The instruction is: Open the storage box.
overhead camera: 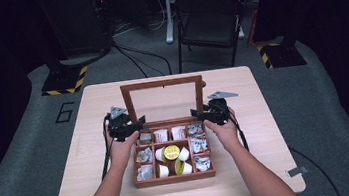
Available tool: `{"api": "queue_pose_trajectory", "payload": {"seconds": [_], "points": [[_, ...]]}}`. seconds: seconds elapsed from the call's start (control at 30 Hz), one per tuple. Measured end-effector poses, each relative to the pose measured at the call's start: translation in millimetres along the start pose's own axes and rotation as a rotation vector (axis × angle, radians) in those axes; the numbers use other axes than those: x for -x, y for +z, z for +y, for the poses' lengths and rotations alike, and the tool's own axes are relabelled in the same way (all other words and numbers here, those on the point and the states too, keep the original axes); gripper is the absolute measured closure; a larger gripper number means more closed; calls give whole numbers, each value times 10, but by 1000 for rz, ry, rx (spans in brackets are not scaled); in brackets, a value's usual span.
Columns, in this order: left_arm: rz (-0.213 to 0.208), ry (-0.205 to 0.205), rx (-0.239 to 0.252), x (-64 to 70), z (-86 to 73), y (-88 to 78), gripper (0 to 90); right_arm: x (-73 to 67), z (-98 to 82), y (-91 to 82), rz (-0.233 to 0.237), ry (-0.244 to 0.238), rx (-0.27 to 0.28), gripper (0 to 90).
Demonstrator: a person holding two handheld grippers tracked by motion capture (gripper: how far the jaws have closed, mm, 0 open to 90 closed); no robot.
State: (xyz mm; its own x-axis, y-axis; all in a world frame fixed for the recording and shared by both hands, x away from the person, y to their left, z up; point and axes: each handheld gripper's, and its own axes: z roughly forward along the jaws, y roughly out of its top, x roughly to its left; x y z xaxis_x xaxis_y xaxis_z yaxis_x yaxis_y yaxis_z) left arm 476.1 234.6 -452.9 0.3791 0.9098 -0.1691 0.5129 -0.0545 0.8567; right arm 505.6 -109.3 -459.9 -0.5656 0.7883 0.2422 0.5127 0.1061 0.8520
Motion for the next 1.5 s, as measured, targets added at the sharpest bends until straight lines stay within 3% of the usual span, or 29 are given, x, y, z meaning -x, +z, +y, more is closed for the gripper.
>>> {"api": "queue_pose_trajectory", "payload": {"seconds": [0.37, 0.6, 0.8, 1.5], "points": [[34, -8, -6, -4, 36, 104, 397, 37, -2, 50, -19, 15, 8, 525], [25, -41, -8, -29, 53, 196, 399, 108, -13, 67, -14, 38, 1, 559], [47, -33, -29, -27, 66, 253, 397, 135, -14, 95, -11, 53, -2, 564], [35, -51, -58, -97, 76, 356, 392, 208, 11, 179, -1, 124, -40, 558]]}}
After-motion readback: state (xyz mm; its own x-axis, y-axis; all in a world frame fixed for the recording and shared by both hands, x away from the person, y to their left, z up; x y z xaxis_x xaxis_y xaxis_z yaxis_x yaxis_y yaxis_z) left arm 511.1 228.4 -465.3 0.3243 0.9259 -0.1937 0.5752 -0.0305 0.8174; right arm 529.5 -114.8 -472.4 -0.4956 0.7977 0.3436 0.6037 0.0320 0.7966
